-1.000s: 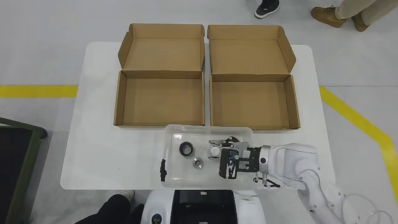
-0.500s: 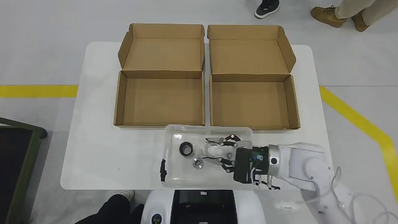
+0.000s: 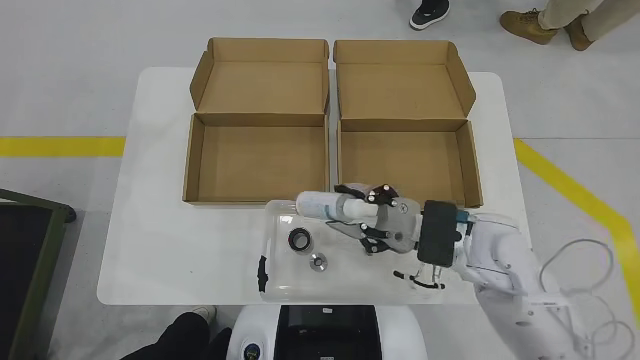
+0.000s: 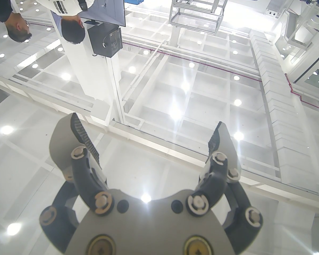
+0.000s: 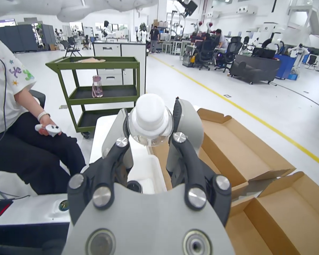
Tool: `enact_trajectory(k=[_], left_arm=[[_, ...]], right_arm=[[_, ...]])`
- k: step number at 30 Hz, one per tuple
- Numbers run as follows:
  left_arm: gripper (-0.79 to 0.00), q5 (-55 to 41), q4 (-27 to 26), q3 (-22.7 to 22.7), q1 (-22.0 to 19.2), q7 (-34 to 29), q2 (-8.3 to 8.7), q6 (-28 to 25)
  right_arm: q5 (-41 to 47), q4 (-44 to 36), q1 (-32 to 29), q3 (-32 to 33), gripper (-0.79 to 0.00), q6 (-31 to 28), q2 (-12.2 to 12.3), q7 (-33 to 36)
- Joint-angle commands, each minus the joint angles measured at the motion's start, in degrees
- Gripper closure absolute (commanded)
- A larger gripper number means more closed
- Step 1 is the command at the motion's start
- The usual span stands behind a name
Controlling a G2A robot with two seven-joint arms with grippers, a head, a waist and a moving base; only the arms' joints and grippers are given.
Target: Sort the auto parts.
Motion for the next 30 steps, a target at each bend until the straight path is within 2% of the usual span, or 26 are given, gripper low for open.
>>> enact_trajectory(k=[1,14,30], left_arm=[[-0.785,0.00,0.00,0.00,0.00,0.00,0.00,0.00],[-0.785,0.00,0.00,0.00,0.00,0.00,0.00,0.00],[-0.785,0.00,0.00,0.00,0.00,0.00,0.00,0.00]], right_arm=[[1.12,-0.20,0.88,0.36,0.000,0.93,-0.08,-0.17],[6.68,-2.17,6.02,4.37,0.000,5.99,-0.49,-1.32],[8.73,-4.20,7.47,6.44,0.000,9.61,-1.13,-6.29]])
